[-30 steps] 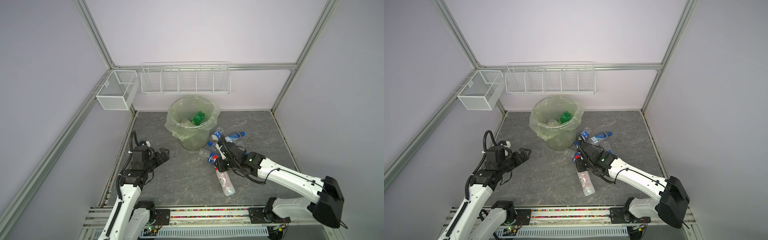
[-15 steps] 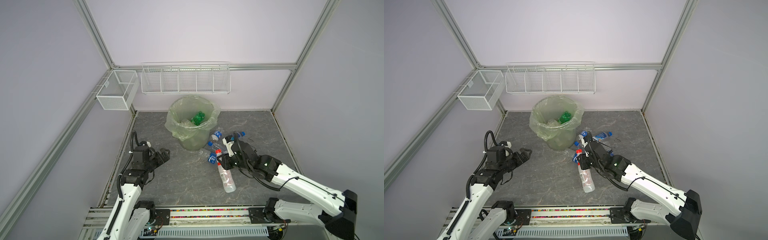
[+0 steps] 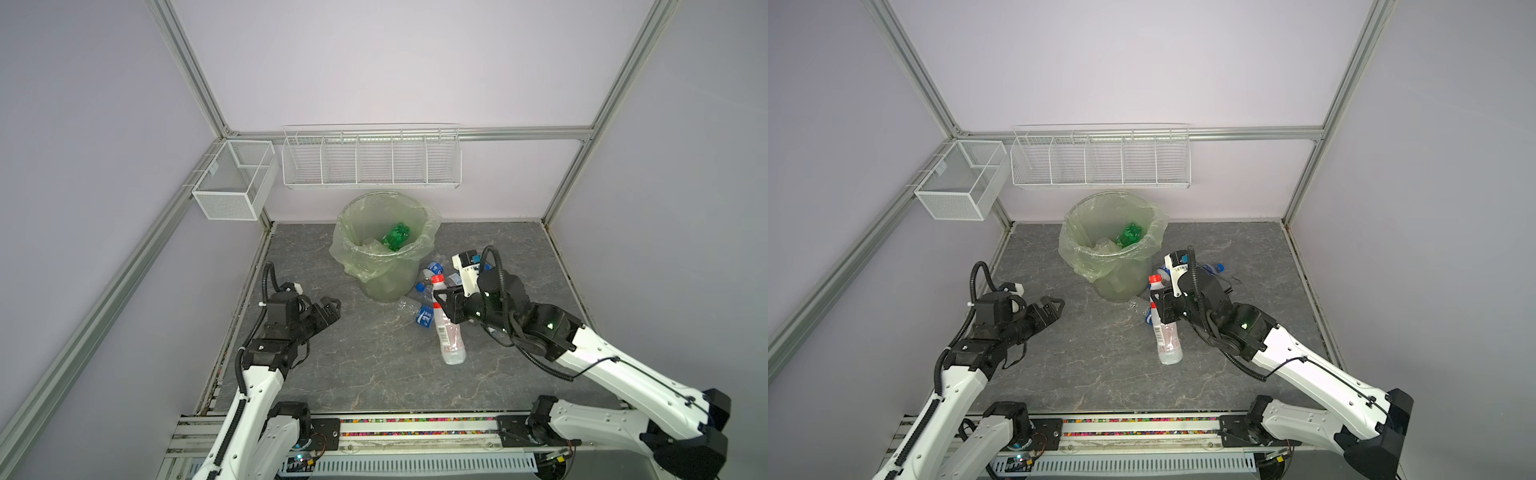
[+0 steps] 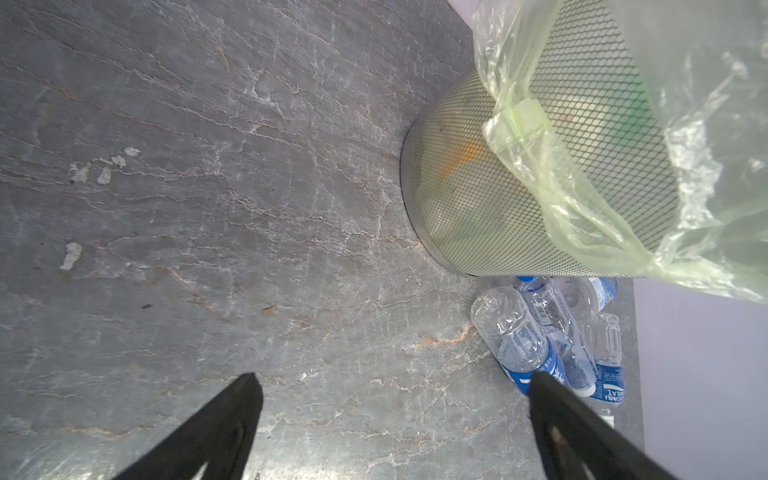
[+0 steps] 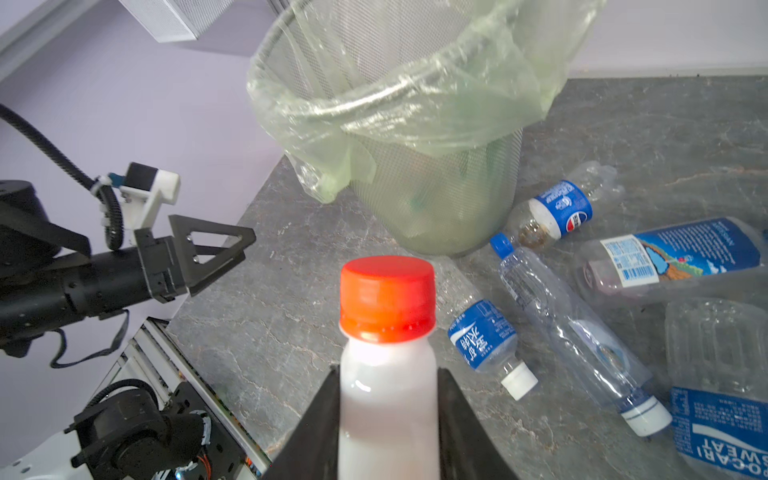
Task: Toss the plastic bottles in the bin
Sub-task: 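Carry the white bottle over the bin with the right gripper and release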
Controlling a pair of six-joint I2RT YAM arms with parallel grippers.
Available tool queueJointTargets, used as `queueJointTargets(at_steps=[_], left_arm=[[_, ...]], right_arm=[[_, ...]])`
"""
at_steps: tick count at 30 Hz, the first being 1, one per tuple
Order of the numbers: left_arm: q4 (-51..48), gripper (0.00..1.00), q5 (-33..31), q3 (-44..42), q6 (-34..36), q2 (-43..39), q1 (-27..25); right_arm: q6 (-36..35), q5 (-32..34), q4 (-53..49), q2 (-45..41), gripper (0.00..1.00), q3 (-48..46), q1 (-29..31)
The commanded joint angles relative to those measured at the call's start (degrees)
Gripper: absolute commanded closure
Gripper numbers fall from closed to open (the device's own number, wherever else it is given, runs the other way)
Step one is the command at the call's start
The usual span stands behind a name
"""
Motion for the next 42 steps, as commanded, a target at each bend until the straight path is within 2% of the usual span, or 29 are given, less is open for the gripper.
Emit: queueJointTargets(at_steps=[1,13,23,28,34,40,41,42], left_arm=[[1.0,0.0,0.5,-0.4,-0.9,-0.3,0.2],[0.9,0.0,0.3,1.1,-1.7,0.3,0.2],[0.5,0.0,0.3,0.3,-1.8,-0.1,0.2],[0.6,0.0,0.6,-0.1,-1.7,-0.1,0.2],[-0.3,0.0,0.7,0.1,-1.5,-0.9,0.2],[-1.2,0.0,1.4,0.3,-2.8,-1.9,0.2],[-1.3,0.0,1.3,0.4,-3.0,-1.9,0.2],[-1.5,0.0,1.2,0.5,-3.0,-3.7,0.2]], right_arm=[[-2.0,0.9,2.6,-0.4,0.63,1.4,0.1],[-6.9,2.7,3.6,-0.4,0.63,7.7,-0.4],[-5.6,4.3,4.6,-7.1,0.63,0.8,-0.3],[-6.9,4.5,6.0,-4.3,0.62,2.7,-0.3],[-12.5,3.0,6.0,9.5,0.62,19.6,-1.7],[-17.0,0.1,3.6,31.3,0.61,48.0,-6.0],[-17.2,-0.2,2.4,35.5,0.58,54.1,-7.0],[-17.6,-0.5,0.9,40.1,0.44,60.1,-7.9]])
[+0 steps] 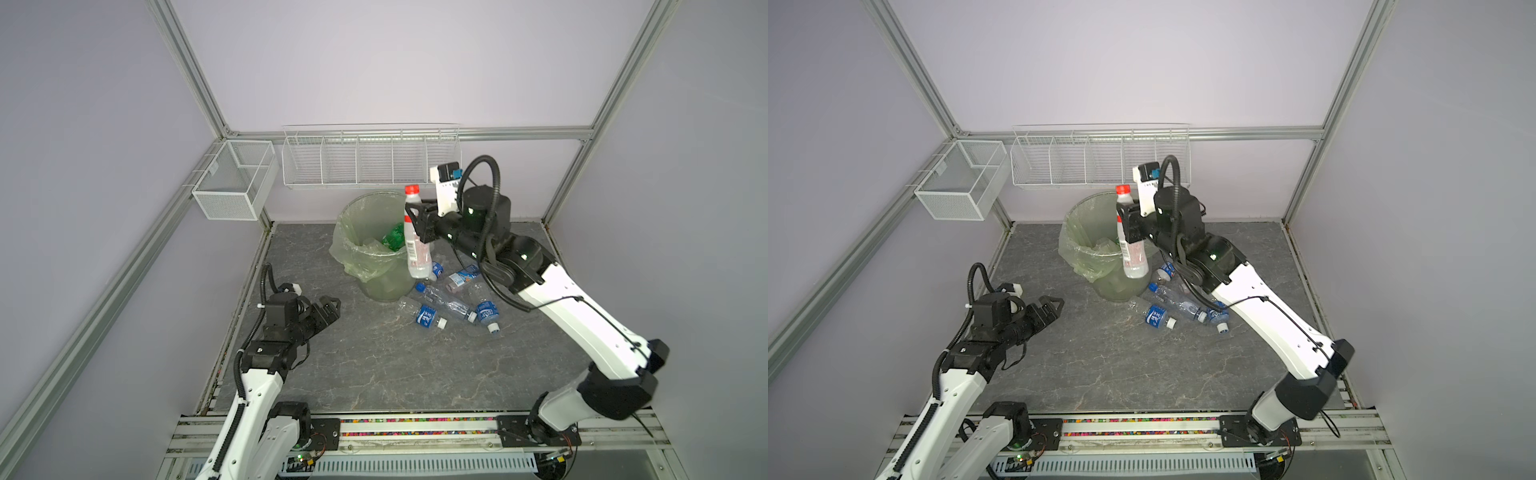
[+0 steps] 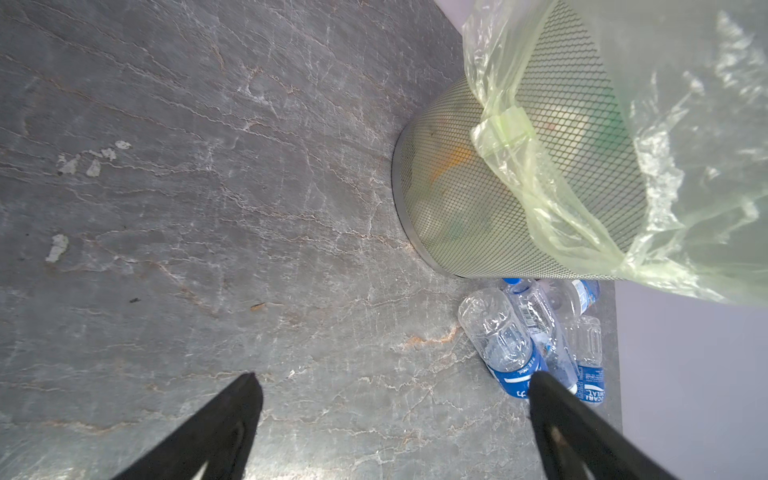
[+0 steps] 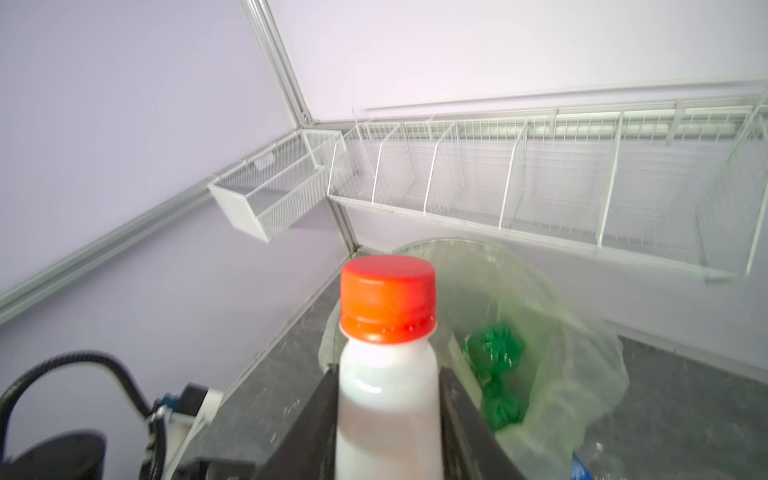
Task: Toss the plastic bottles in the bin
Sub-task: 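Carry the white bottle over the bin with the right gripper and release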
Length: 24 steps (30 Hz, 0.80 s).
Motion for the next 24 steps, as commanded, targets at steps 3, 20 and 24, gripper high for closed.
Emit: queueJointTargets(at_steps=[3,20,24], left_arm=[[-1.2,0.0,0.4,0.7,-1.5,-2.7,0.2],[-0.3,0.0,0.5,3.0,-0.9,-0.9,0.2],[0.5,0.0,1.2,2.8,-2.0,-0.9,0.1]], right_arm=[[-4.6,-2.8,-9.9,19.9,0.03,27.8,-4.0],[-1.1,-5.4,-1.7,-9.7,0.12,-11.6,-4.0],[0.5,-3.4,-2.2,-17.4,0.12,-22.4,-4.0]])
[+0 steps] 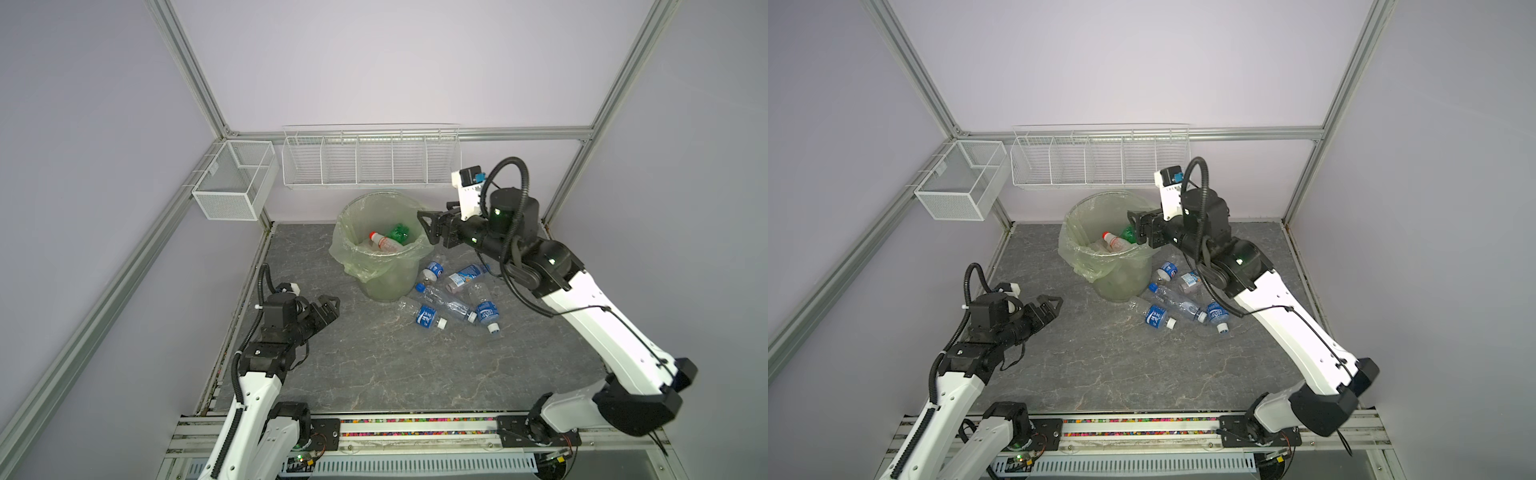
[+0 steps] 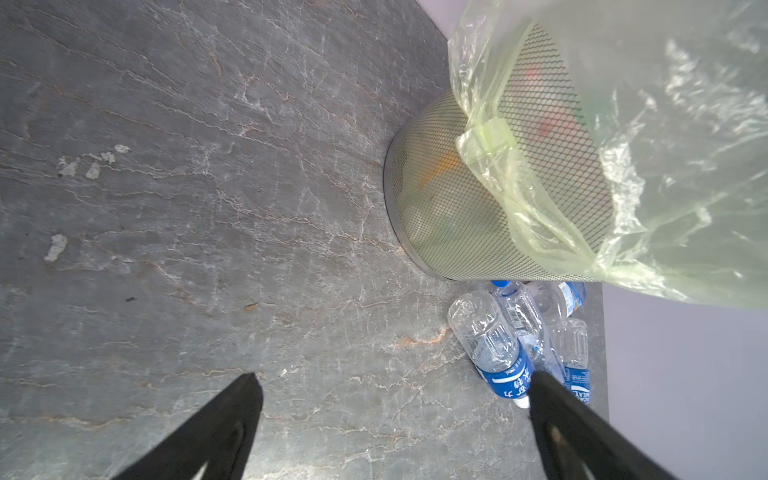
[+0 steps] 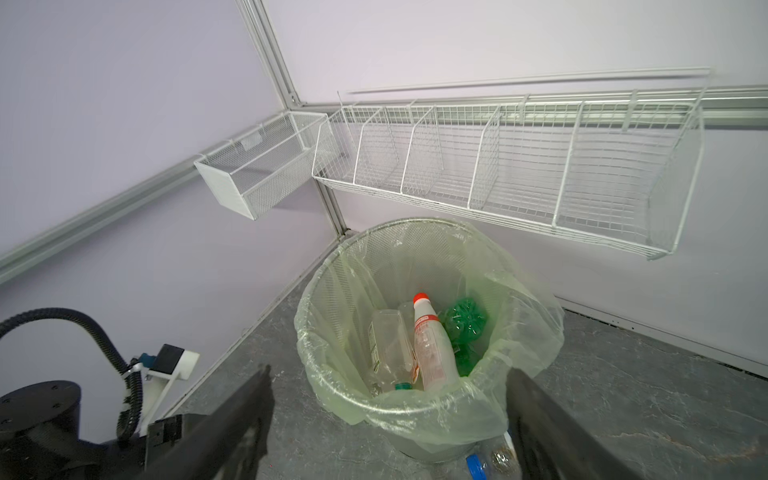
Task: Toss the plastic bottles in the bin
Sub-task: 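Carry the white bottle over the bin with the right gripper and release, then move the right gripper back down over the remaining blue-labelled bottles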
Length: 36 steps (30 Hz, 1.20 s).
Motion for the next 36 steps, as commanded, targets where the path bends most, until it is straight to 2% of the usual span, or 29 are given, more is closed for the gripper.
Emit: queueJointTargets(at_steps=[1,11,20,31,36], left_arm=[[1.1,0.0,0.9,1.7,-1.2,0.0,-0.2],[1.4,0.0,-2.4,1.4,-3.8,-0.7,-7.2],[2.4,0.0,-2.8,-0.8,-6.3,-2.1,-8.7],[4.0,0.0,-7.9,-5.2,-11.3,-4.0,-14.9],[4.9,0.0,-8.5,-6.5,-11.5,-3.2,-15.2]], right_arm=[[1.9,2.1,0.8,-3.6,0.12,-8.0,0.0],[7.6,6.6,-1.9,-14.4,0.12,-24.7,0.0],[10.0,10.0,-7.2,-19.1,0.12,-32.4,0.0],[10.8,6.1,-7.3,-23.0,0.12,-40.8,0.0],[9.8,4.0,-7.8,-22.6,0.12,-42.8,0.0]])
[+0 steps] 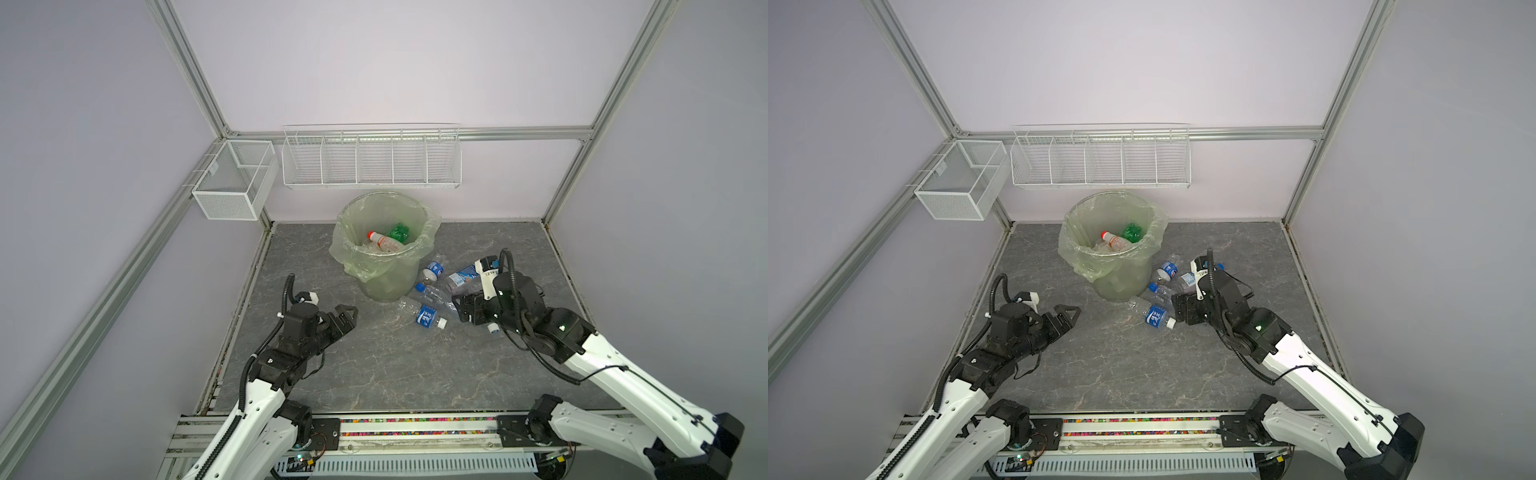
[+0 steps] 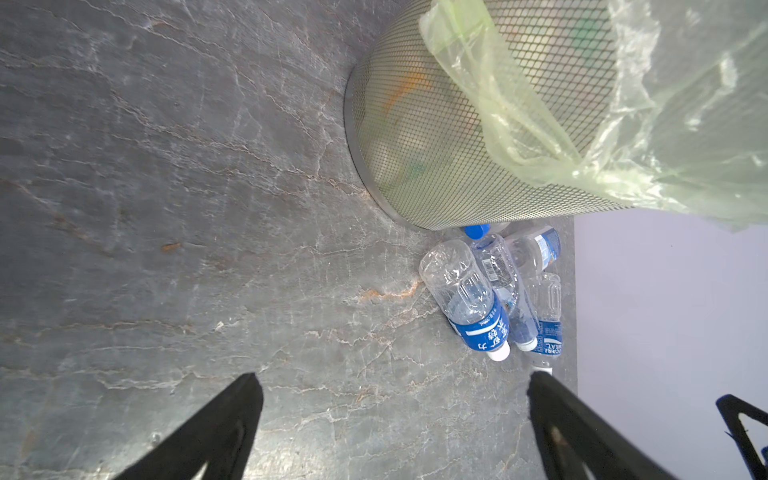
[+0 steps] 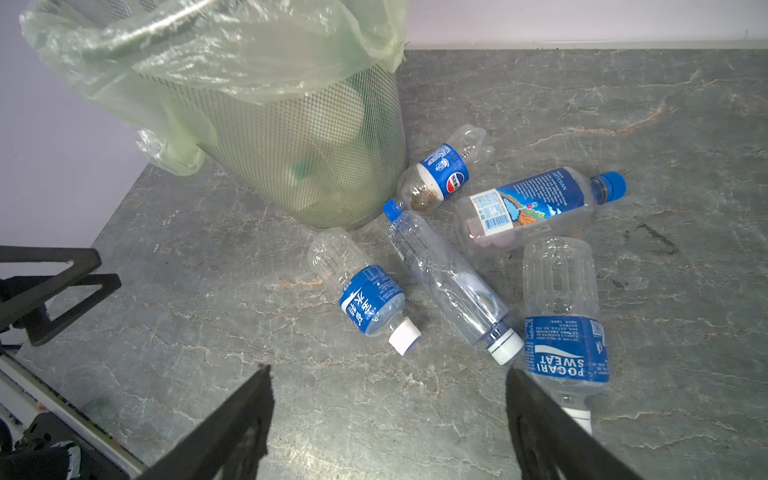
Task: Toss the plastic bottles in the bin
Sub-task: 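Move the right gripper back down over the remaining blue-labelled bottles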
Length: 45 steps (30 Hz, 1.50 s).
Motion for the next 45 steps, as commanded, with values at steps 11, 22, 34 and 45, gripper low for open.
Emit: queueJointTargets(at_steps=[11,22,34,45], left_arm=[[3.2,0.0,-3.6,-3.4,-0.5,0.8,-0.3],[4.9,0.0,-4.7,-1.0,1.8,7.1,-0.3],[4.7,0.0,-5.9,-0.7,3.5,8.2,-0.1],[3.8,0.0,-6.2,-0.8,4.5,7.8,0.3]], right_arm=[[-3.7,-6.9,0.5,3.3,0.12,-5.0,0.1],[-7.2,-9.0,3.5,11.0,0.12,-5.0,0.2],[-10.7,-10.4,5.8,18.7,0.12,-3.0,0.3],[-17.0,-11.5,8.5,28.2,0.12,1.6,0.0]])
